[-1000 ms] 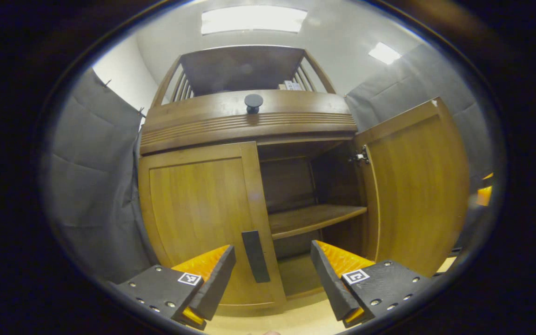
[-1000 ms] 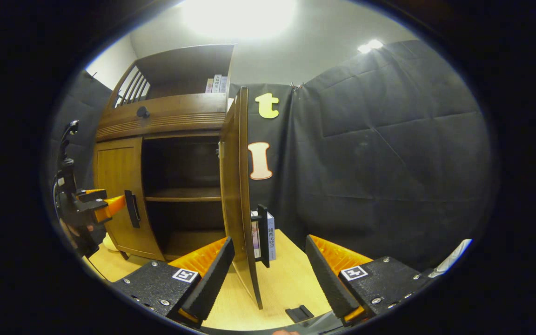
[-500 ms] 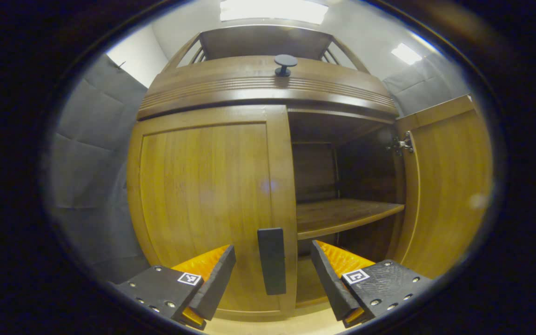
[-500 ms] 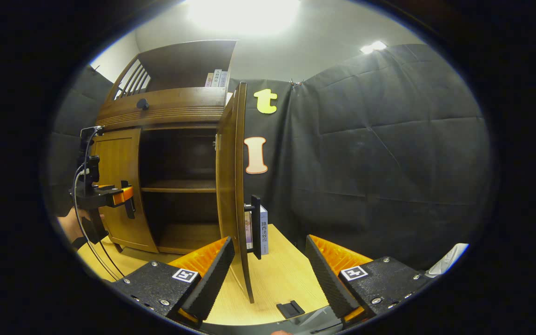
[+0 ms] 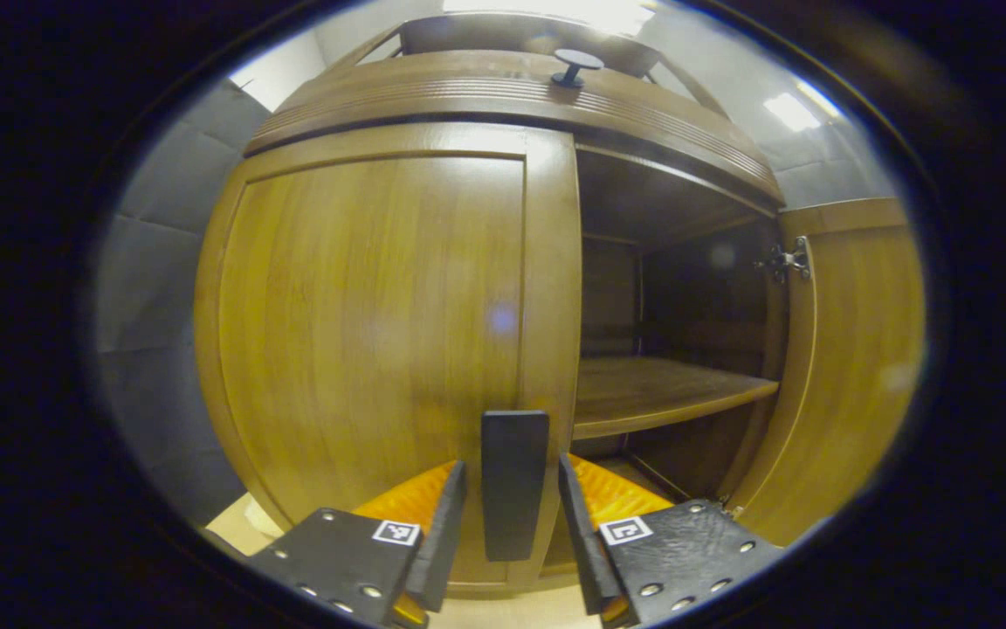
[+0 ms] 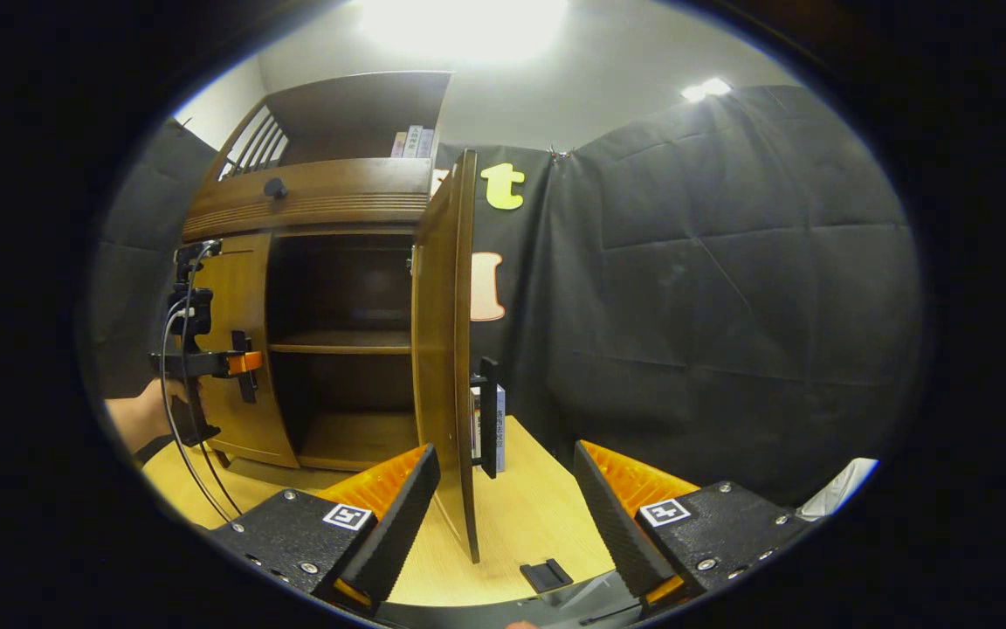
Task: Open the right door of the double-door shoe cabinet with the right hand, and open the left door with the left hand.
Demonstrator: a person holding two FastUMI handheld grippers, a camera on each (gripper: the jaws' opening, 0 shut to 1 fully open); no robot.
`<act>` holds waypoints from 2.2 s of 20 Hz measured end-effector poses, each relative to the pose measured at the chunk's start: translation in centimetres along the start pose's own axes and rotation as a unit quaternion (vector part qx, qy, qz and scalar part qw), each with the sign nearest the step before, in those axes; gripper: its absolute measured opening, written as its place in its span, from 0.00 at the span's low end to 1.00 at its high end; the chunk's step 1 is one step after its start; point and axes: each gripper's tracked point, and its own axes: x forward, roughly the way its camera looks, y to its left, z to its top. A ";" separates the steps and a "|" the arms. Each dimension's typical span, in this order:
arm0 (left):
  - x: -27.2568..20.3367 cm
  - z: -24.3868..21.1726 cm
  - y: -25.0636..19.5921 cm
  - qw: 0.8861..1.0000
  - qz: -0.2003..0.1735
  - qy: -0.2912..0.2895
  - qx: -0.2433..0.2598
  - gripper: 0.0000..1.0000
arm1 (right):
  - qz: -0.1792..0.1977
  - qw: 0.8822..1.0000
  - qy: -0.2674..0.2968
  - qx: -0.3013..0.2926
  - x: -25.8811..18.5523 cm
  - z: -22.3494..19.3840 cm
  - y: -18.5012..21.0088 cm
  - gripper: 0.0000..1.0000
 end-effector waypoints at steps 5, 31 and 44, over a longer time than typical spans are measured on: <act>0.2 -0.5 0.1 1.000 -0.008 0.011 -0.008 0.43 | 0.007 1.000 -0.008 0.005 -0.3 0.5 0.4 0.95; -13.2 -0.6 3.0 1.000 -0.018 0.011 -0.007 0.29 | 0.105 0.994 -0.026 0.012 2.8 1.8 7.9 0.95; -17.5 -0.1 6.1 1.000 0.013 0.005 -0.028 0.29 | 0.168 0.985 -0.018 0.016 4.2 1.4 14.5 0.95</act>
